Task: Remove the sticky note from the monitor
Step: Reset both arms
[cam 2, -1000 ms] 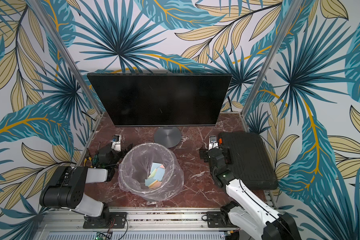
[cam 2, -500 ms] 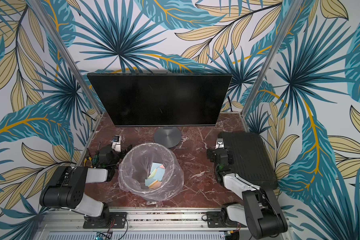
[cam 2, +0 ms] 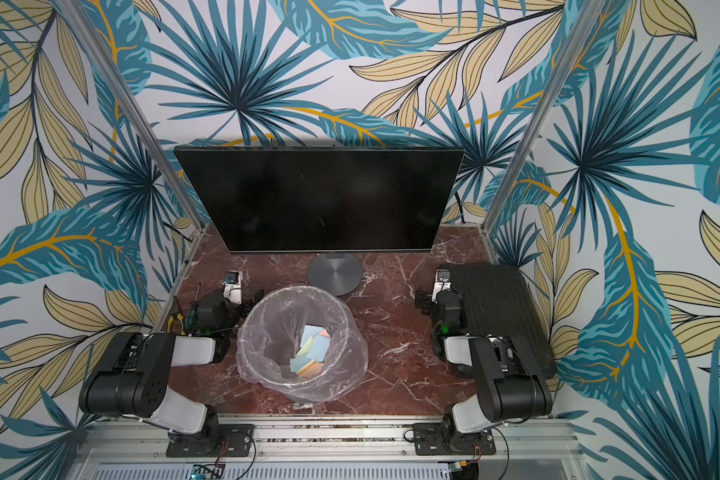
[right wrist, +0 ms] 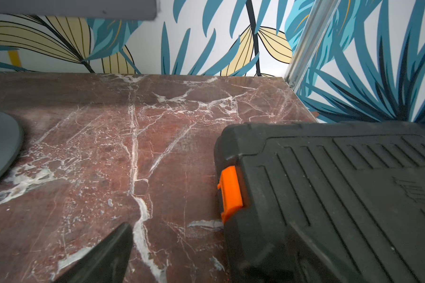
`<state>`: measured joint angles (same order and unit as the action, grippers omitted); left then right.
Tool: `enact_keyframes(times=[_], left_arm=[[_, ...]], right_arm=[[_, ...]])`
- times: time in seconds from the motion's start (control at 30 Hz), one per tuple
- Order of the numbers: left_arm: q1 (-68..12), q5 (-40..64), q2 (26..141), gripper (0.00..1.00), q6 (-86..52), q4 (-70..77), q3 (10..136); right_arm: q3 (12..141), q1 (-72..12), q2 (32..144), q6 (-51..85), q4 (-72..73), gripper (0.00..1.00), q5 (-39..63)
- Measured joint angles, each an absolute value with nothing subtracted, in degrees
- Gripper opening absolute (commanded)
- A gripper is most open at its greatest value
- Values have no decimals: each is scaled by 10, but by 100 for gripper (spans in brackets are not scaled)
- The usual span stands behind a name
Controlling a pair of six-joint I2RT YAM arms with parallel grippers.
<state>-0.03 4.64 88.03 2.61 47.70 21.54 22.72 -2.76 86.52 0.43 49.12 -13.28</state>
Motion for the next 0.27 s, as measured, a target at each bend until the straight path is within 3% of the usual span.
enact_keyframes(times=[0.27], left_arm=[[-3,41,880,100,28,476,215]], right_arm=[[227,-28,865,4,497,99,-125]])
